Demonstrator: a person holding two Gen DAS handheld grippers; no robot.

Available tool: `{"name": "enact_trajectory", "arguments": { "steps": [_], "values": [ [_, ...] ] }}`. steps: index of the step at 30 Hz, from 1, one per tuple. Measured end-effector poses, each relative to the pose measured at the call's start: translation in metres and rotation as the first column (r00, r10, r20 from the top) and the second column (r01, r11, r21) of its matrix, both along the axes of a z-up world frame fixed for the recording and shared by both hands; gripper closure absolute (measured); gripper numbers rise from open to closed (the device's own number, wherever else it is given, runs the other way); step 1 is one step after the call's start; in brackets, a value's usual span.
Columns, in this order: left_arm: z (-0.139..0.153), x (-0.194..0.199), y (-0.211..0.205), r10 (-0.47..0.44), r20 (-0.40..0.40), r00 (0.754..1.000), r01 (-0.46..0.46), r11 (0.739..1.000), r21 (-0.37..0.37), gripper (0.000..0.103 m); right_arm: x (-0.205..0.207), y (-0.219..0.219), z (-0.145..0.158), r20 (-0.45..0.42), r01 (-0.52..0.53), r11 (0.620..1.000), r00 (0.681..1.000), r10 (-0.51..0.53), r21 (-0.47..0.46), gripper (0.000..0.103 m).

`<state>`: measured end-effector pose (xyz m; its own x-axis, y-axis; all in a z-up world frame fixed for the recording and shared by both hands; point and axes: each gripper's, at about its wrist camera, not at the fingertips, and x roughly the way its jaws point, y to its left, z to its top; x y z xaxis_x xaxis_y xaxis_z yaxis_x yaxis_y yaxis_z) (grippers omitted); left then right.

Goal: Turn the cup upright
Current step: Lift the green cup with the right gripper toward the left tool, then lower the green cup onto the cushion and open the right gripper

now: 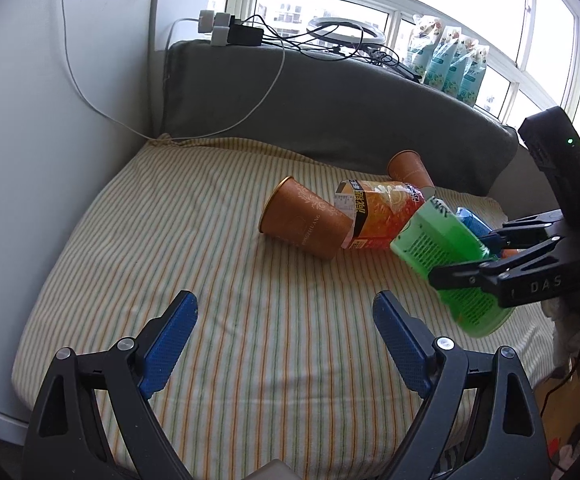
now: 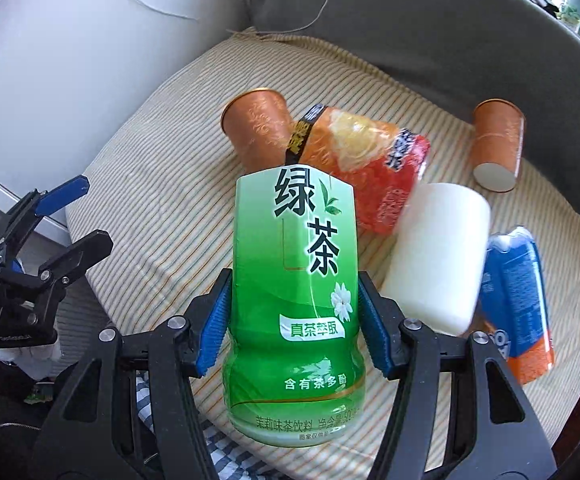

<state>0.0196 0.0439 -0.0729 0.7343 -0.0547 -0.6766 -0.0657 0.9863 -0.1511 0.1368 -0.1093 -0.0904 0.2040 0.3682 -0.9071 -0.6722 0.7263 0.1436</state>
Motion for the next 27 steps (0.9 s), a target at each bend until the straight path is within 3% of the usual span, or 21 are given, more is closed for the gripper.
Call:
{"name": "enact_trajectory", "arguments": {
  "steps": [12, 25, 27],
  "values": [
    [-0.012, -0.002, 0.009, 0.000, -0.050, 0.999, -0.003, 0.999, -0.053, 0.013, -0.010, 0.030, -0.029, -0.026, -0.050, 0.997, 0.998, 0.049, -0.052, 0.041],
    [-0.015, -0.004, 0.005, -0.022, -0.084, 0.996, 0.015, 0.997, -0.082, 0.013, -0.008, 0.036, -0.030, -0.024, -0.062, 0.998, 0.998, 0.061, -0.029, 0.041],
    [-0.015, -0.004, 0.004, -0.023, -0.087, 0.996, 0.016, 0.996, -0.085, 0.013, -0.008, 0.037, -0.029, -0.020, -0.061, 0.998, 0.998, 0.061, -0.027, 0.032]
  ]
}}
